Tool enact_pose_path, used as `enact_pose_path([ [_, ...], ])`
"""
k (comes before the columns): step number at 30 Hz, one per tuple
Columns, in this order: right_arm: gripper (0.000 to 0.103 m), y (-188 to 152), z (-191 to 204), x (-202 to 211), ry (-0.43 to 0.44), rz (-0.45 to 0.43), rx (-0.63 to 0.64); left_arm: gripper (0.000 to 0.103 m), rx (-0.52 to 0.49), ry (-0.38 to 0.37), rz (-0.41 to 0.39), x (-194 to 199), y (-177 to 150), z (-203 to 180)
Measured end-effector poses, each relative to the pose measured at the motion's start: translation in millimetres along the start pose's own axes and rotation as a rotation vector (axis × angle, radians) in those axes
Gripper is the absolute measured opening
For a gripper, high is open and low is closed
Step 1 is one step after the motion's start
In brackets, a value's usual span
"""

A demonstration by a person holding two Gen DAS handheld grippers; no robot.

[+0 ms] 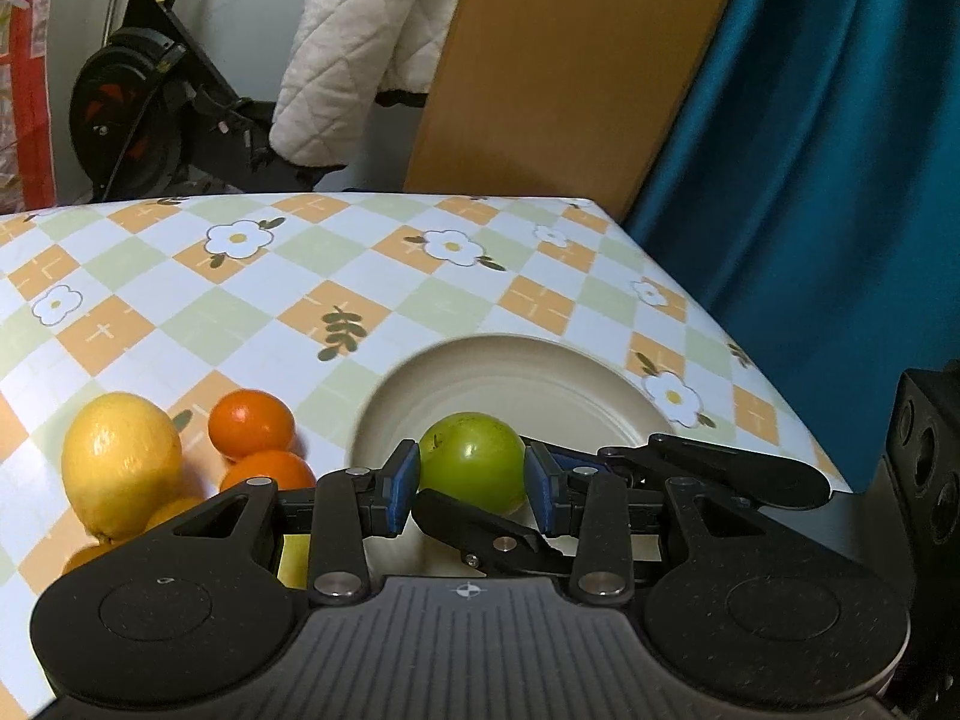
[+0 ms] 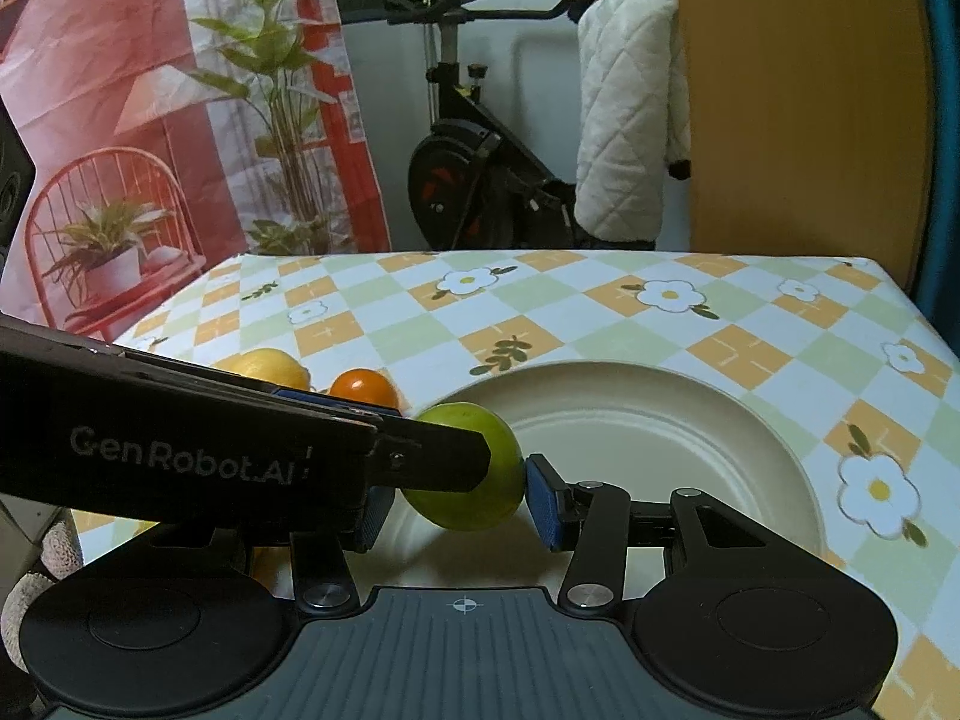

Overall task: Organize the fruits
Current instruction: 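Carry the green fruit onto the beige plate and open the left tool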

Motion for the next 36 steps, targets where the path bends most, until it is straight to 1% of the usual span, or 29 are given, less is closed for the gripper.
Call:
enact_pose_path([
  [4,0.044,6,-4,-12,0.003,0.007,-0.008,0.04,-0.028,0.034,0.003,-8,4,0],
  [10,0.044,7,-7,-27,-0.02,0.026,-0.006,0.04,-0.021,0.053,0.018,-18,5,6],
  [17,0.044,10,-5,-30,-0.049,0.02,-0.003,0.041,-0.024,0.088,0.009,-16,8,9],
  [24,0.046,15,-1,-8,-0.086,-0.015,-0.004,0.042,-0.026,0.116,-0.03,9,12,9],
  [25,0.046,15,0,-4,-0.088,-0.021,-0.003,0.044,-0.031,0.125,-0.038,14,12,9],
  [26,0.047,15,2,1,-0.089,-0.027,-0.001,0.048,-0.036,0.134,-0.042,19,11,8],
  [28,0.05,14,5,9,-0.089,-0.037,-0.001,0.053,-0.042,0.156,-0.05,29,9,8],
  [36,0.05,3,28,39,-0.067,-0.054,-0.002,0.054,-0.043,0.224,-0.087,73,-2,13],
])
Point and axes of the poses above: each gripper's, at about its wrist camera, not at the fingertips, and x roughly against the way its jaws point, z to its left, y to its top, the point moved 5 cm from there along -x, roughly the way its jaws point, and after that the axes turned 7 degrees about -x, right-handed, at the moved point
